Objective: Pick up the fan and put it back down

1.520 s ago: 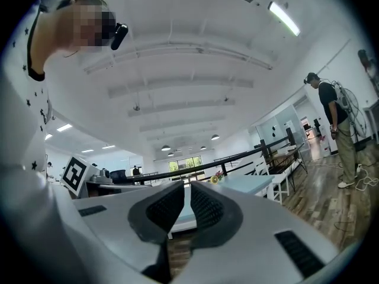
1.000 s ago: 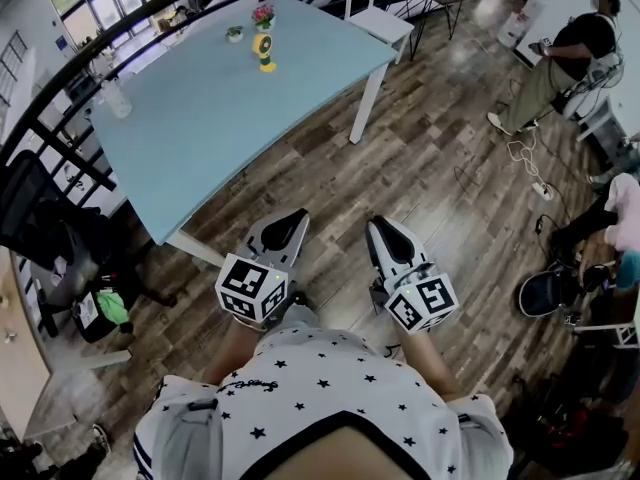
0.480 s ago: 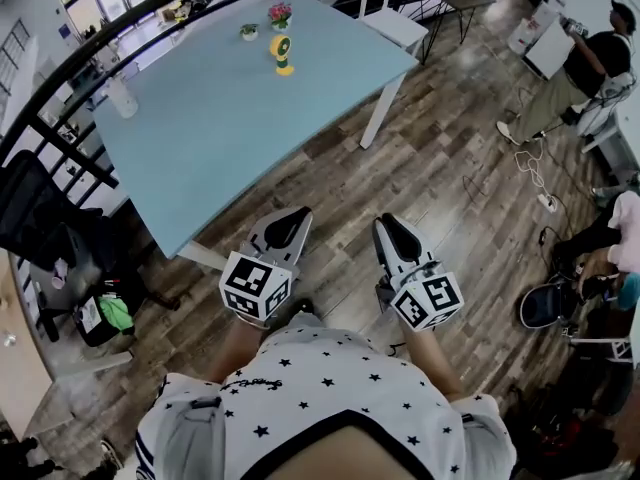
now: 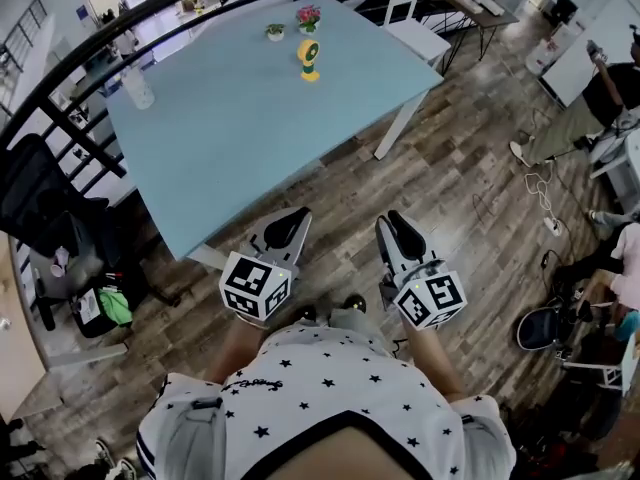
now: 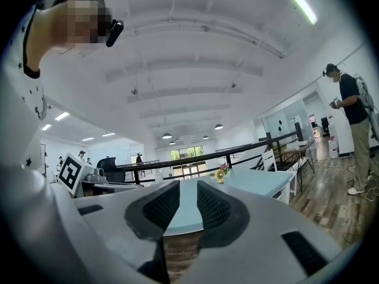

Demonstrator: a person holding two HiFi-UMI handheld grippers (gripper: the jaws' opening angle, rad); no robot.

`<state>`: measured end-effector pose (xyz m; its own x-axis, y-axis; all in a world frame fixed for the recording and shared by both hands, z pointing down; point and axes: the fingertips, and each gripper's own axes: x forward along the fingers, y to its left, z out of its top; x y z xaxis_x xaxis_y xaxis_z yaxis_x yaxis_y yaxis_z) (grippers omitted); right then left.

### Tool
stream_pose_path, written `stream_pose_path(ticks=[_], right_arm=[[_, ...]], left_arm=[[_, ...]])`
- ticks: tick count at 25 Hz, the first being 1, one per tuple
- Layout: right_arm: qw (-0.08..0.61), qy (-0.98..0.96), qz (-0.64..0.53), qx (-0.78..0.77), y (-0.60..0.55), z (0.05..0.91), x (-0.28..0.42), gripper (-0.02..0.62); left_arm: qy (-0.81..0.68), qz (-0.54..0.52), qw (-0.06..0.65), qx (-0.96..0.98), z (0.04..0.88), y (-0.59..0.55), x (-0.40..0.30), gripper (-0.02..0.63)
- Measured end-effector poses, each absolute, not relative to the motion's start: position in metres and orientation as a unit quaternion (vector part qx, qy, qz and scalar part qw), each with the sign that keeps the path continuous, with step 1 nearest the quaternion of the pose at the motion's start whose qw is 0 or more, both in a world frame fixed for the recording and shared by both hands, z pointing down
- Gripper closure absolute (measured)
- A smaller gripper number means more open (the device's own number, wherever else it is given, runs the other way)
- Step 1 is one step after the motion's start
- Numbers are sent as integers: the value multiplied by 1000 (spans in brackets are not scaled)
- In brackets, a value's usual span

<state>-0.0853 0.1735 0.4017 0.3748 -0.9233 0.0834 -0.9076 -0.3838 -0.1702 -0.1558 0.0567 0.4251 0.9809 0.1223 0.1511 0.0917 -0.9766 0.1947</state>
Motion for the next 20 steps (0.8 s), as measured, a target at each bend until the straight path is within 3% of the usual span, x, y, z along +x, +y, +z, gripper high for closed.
stream_pose_path(ticks=[12,20], right_arm=[[51,619,-71,-781,107,401,-6,508],[51,661,-84,-744,55,410,50,506]], left_arm=[[-71,89,96,989,437,-5,-141,577],[-124,87,97,984,439,-38,-94,577]])
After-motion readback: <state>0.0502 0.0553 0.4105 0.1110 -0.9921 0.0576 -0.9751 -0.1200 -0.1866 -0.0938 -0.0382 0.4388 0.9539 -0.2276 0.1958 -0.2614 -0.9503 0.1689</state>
